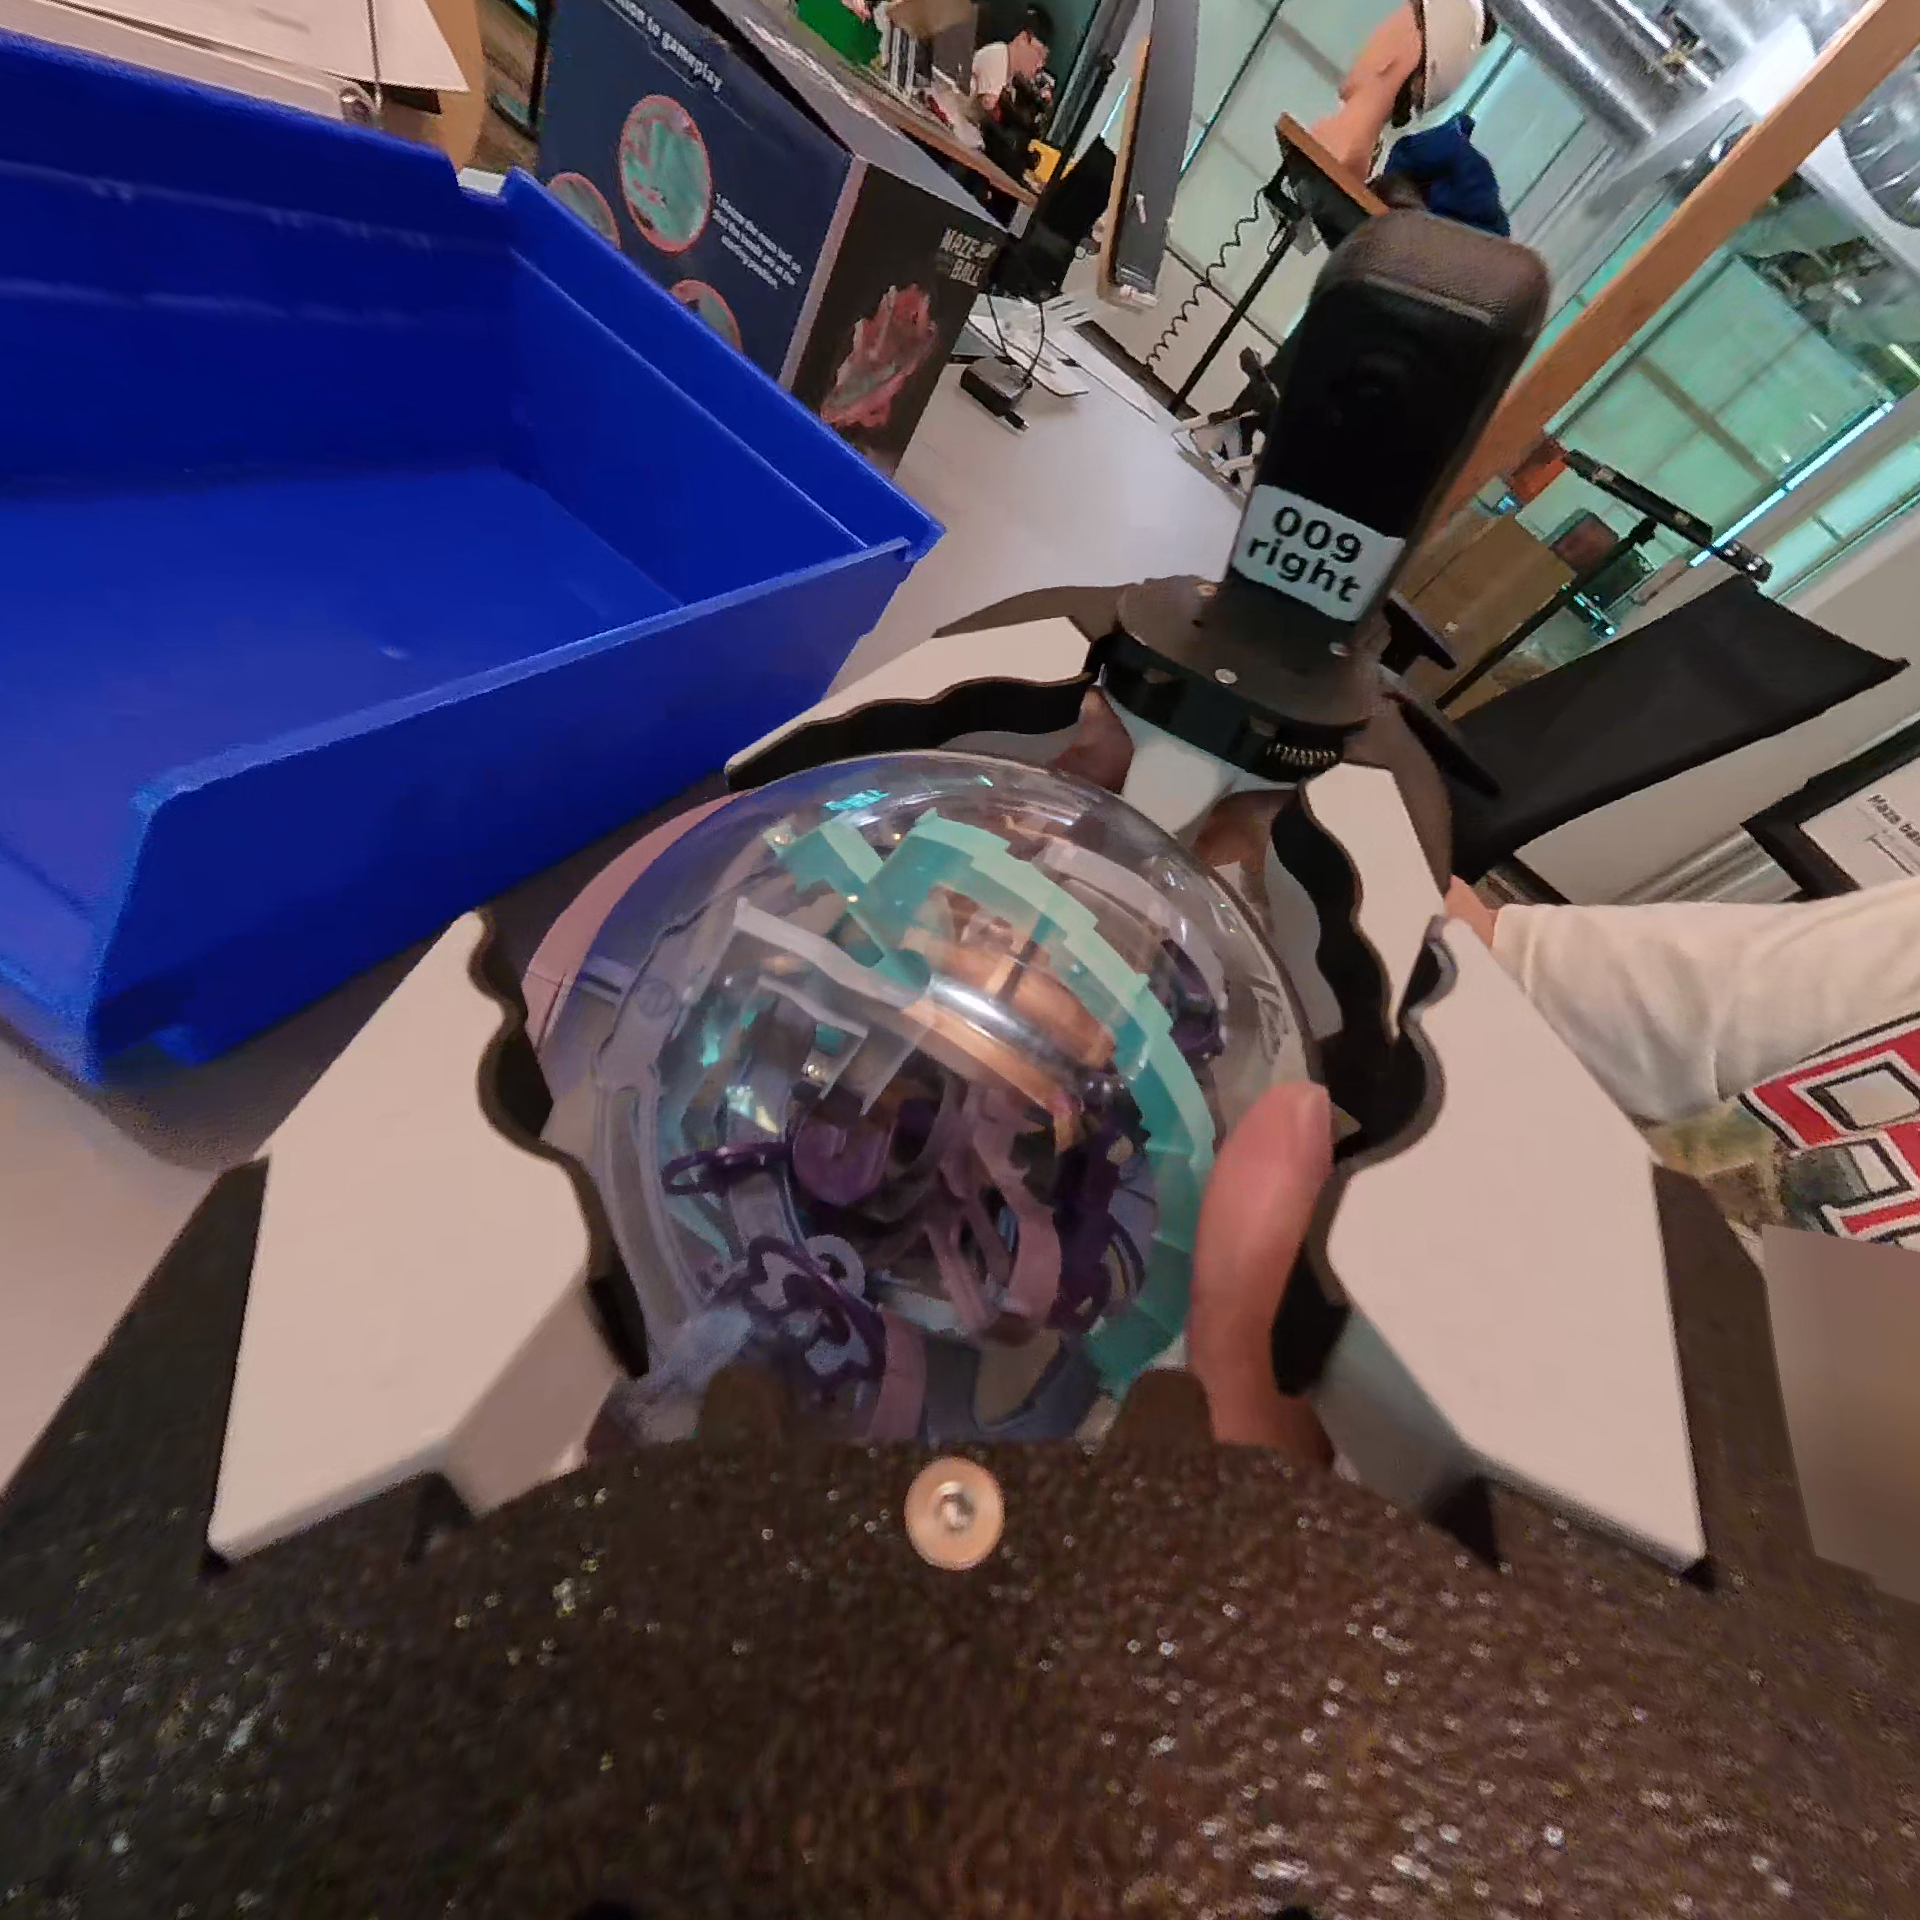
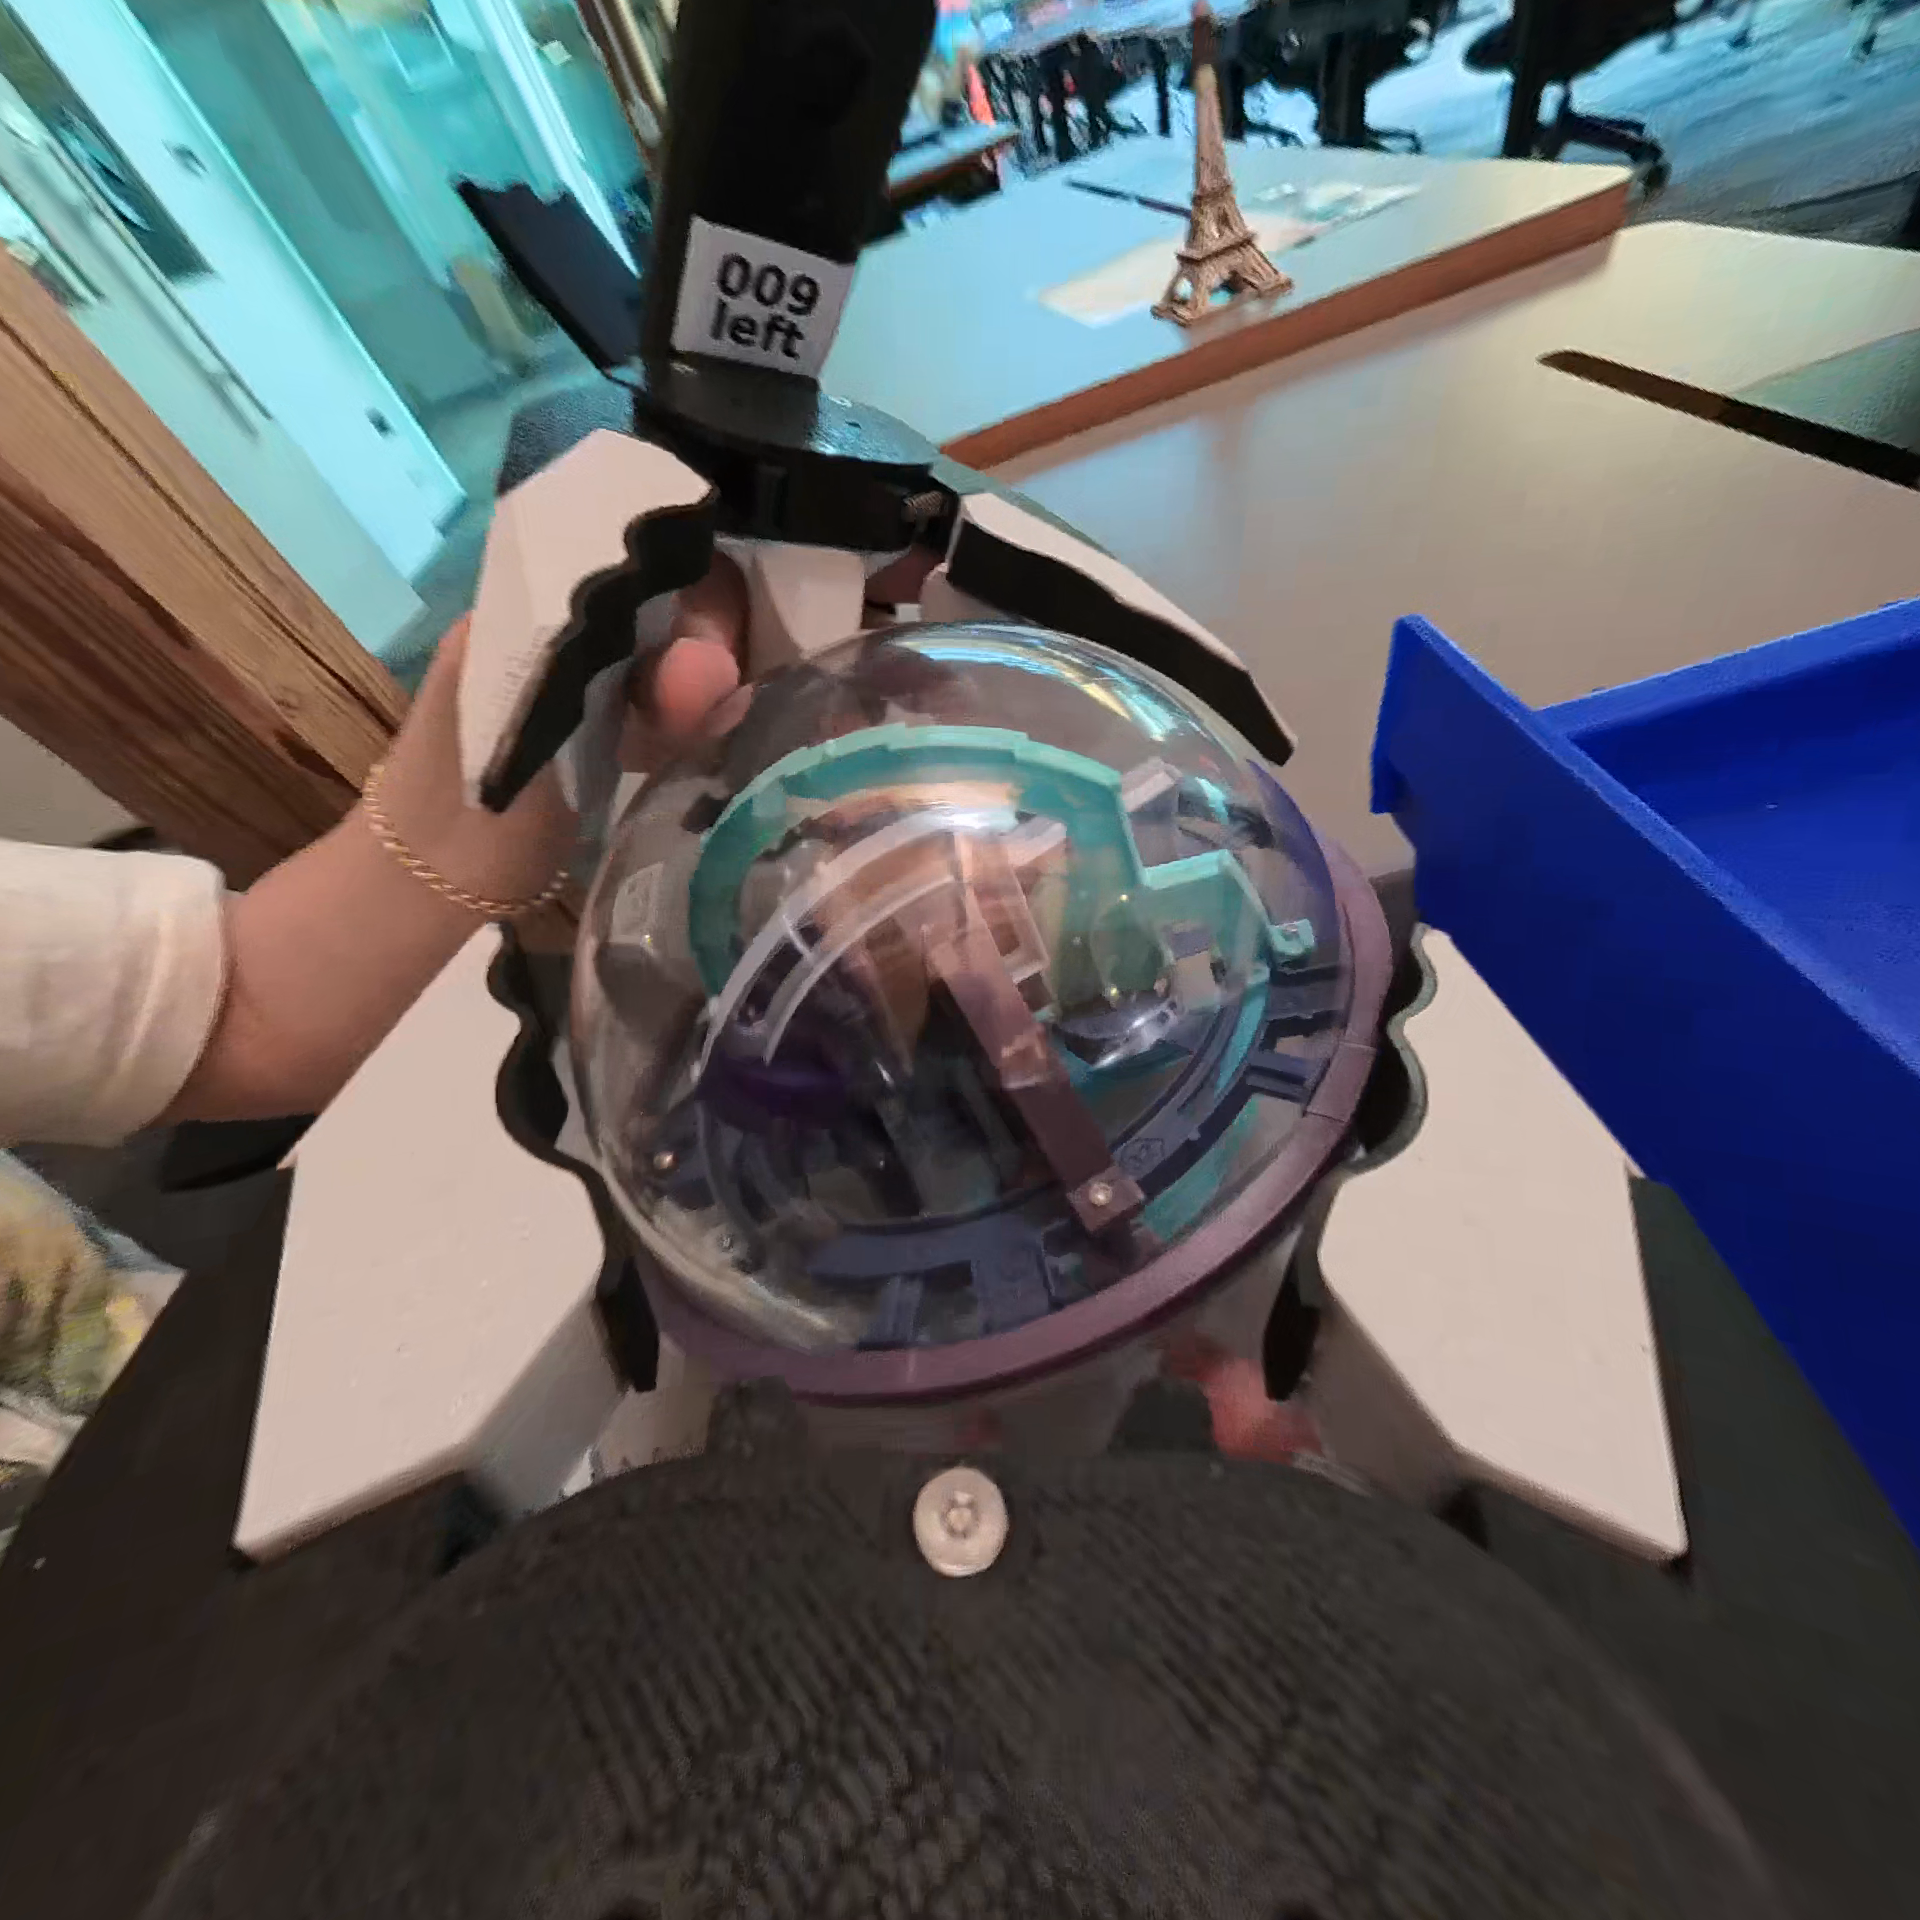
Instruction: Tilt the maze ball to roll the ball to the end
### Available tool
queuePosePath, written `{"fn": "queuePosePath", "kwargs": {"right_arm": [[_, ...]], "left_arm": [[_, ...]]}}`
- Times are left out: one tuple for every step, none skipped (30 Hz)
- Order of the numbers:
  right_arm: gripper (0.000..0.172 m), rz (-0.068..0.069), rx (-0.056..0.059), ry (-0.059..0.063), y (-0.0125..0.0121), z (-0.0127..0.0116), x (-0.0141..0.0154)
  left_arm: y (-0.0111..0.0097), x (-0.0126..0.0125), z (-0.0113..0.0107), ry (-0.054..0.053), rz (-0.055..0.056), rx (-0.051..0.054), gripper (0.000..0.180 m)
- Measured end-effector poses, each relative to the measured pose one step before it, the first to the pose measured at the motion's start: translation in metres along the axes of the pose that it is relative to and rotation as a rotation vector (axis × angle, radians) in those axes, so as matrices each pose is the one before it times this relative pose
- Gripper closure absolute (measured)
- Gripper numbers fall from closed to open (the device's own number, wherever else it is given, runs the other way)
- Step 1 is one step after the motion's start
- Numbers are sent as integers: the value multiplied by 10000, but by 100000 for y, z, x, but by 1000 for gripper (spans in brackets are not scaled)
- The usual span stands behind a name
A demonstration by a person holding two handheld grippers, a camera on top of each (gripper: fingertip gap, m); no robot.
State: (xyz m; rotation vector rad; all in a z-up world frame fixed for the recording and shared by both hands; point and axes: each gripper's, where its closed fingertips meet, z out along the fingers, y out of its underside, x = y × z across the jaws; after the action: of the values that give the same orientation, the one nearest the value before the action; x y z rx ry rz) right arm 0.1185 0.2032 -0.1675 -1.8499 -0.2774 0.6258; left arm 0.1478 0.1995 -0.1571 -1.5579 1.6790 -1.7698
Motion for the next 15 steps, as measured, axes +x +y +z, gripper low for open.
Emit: {"fn": "queuePosePath", "kwargs": {"right_arm": [[21,75,245,-283,-51,-439,-178],[21,-32,205,-283,-52,-505,-169],[29,-267,252,-341,-211,-633,-320],[37,-324,339,-10,-457,-721,21],[38,-387,460,219,-878,-687,219],[38,-659,763,214,-1419,-685,26],[41,-855,874,301,-1523,-614,8],[48,-939,504,210,-937,-349,-169],[51,-873,28,55,-119,-45,-356],[51,-663,-307,65,499,195,-292],[50,-508,-474,-32,872,367,-420],[51,-453,-465,-94,970,419,-502],[48,-260,-267,-211,673,392,-652],[51,-15,-210,-324,510,255,-702],[53,-26,-135,-183,439,188,-417]], "left_arm": [[-43,30,-9,14,36,16,23],[-151,4,-22,-8,64,90,24],[-187,-40,-22,-52,76,112,24],[-127,-79,-2,-85,66,68,24],[-11,-48,26,-57,25,-12,24],[24,2,34,-24,-4,-21,24],[-31,-32,41,-34,-12,21,24],[-109,-47,61,-46,-11,71,24],[-75,-27,102,-33,-18,62,24],[5,34,139,13,-16,18,24],[37,92,189,39,-21,9,24],[15,105,205,50,-26,22,24],[5,118,219,49,0,33,24],[2,14,168,-29,100,24,23],[-61,11,92,-37,175,58,23]]}}
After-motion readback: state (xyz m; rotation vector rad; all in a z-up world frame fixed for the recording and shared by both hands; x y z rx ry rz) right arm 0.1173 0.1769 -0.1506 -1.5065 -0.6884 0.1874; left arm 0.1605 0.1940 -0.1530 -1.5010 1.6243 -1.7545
